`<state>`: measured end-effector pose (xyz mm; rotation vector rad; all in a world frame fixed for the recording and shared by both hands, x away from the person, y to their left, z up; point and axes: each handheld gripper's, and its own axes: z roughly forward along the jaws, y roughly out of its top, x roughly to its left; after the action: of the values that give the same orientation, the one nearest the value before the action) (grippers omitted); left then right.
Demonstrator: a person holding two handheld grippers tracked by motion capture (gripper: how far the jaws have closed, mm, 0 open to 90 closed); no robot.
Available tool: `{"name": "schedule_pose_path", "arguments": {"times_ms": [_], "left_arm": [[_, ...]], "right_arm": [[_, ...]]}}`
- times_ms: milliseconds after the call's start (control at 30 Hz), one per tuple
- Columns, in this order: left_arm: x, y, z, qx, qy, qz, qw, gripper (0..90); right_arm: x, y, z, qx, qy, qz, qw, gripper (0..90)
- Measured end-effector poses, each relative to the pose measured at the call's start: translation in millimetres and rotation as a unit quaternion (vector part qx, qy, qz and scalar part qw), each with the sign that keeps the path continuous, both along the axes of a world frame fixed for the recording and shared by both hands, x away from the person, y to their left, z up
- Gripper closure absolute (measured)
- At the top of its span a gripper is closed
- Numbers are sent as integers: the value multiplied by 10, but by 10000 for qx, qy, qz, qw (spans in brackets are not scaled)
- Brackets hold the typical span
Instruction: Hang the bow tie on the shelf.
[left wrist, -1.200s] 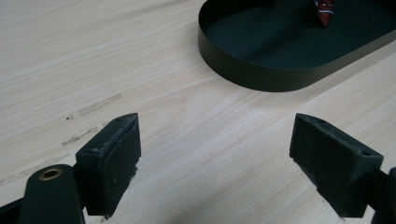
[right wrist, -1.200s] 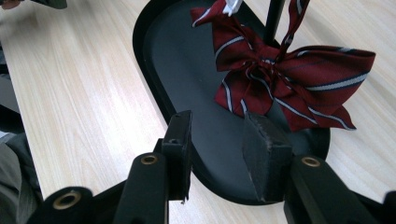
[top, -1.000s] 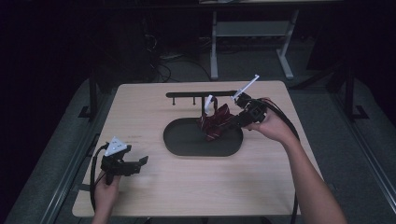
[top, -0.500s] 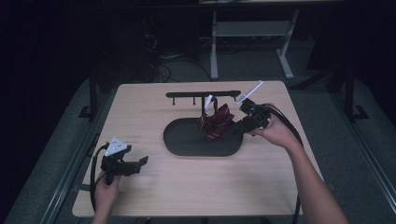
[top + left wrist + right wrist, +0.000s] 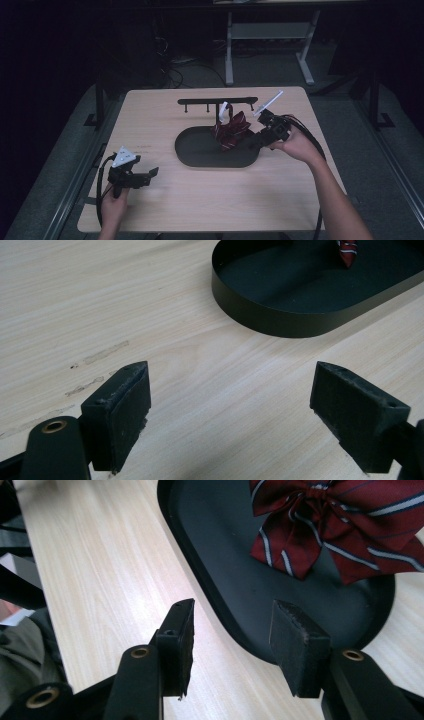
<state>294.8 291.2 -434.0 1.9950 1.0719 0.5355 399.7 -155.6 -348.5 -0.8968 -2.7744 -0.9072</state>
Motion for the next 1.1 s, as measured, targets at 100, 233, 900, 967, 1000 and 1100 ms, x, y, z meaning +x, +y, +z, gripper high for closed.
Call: {"name": "schedule_pose_path", "arguments": {"times_ms": [100, 233, 900, 967, 1000, 1100], "left_arm": [[0, -2, -1, 13, 1, -6, 10000, 163], [1, -10, -5, -4, 10, 0, 10000, 163], [-5, -12, -2, 2, -3, 19, 10000, 163], [-4, -12, -3, 7, 3, 19, 10000, 163], [-3, -12, -3, 7, 4, 20, 10000, 163], [-5, -17, -3, 1, 6, 24, 10000, 163]], "right_arm": [[-24, -42, -53, 10, -16, -5, 10000, 517], [-62, -92, -95, 21, 21, -34, 10000, 513], [-214, -311, -283, 4, 109, -145, 9998, 508], [-231, -327, -299, 22, 124, -165, 9998, 508], [-240, -339, -311, 40, 132, -180, 9997, 508], [-258, -358, -342, 0, 159, -186, 9997, 504]]}}
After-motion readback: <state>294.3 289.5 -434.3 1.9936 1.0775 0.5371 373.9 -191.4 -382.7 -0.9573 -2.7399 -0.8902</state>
